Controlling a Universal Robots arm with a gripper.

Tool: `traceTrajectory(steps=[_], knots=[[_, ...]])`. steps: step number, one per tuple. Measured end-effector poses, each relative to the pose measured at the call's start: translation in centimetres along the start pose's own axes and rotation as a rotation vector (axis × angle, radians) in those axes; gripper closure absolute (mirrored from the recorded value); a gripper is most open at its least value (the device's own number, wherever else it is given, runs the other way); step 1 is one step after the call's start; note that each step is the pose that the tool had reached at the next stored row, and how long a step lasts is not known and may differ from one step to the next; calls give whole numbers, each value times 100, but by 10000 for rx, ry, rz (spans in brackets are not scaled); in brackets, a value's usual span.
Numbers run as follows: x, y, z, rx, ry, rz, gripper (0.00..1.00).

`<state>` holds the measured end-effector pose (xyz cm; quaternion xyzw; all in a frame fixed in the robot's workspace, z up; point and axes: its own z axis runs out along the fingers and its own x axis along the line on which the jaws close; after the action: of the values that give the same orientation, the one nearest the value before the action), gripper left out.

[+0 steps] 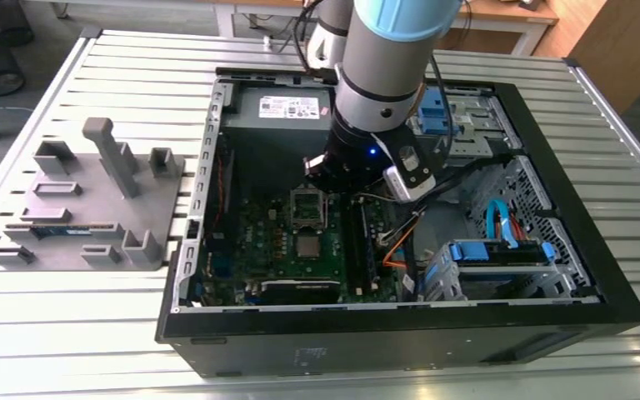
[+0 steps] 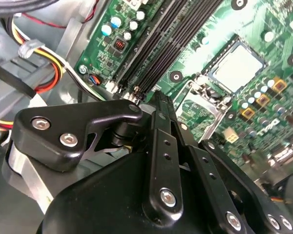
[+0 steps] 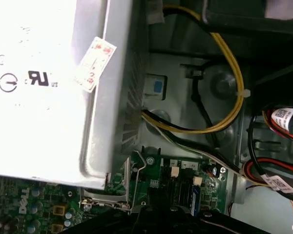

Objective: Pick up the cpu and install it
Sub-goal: 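Close the cpu cover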

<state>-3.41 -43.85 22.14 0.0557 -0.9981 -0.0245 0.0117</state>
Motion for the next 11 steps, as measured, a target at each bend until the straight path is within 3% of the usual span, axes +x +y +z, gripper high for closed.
traceTrajectory(steps=[3, 6, 11], knots=[[-1, -1, 4, -1, 24, -480, 89], [-2, -1, 12, -18, 19, -643, 89], [-3, -2, 34, -61, -118, -901, 89]])
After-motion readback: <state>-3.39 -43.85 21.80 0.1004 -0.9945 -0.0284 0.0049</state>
